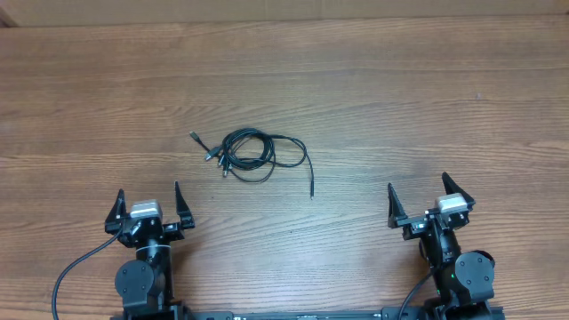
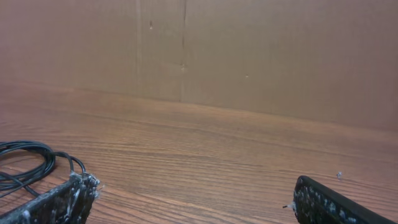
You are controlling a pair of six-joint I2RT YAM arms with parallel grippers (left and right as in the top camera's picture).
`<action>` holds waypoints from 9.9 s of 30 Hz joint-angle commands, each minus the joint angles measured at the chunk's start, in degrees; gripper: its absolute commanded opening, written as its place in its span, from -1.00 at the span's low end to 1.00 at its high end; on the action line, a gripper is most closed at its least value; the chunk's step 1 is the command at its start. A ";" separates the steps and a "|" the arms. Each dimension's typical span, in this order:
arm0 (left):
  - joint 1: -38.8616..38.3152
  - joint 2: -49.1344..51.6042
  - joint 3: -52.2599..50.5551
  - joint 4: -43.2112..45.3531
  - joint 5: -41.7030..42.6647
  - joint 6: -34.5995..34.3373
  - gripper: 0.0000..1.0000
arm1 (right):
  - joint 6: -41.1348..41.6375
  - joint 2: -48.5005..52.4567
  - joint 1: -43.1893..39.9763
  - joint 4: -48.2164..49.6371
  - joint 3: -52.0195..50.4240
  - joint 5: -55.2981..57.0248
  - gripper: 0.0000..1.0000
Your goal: Untangle cables
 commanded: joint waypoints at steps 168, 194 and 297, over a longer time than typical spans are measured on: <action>-0.02 -0.44 -0.20 5.40 3.52 3.69 0.99 | 19.63 89.48 0.15 -65.13 85.18 -23.61 1.00; -0.02 -0.44 -0.20 2.32 3.48 3.74 0.99 | 19.63 93.81 0.15 -65.11 85.18 -23.41 1.00; 0.00 14.93 27.98 -17.84 27.54 -8.26 0.99 | 19.63 93.81 0.15 -65.11 85.18 -23.41 1.00</action>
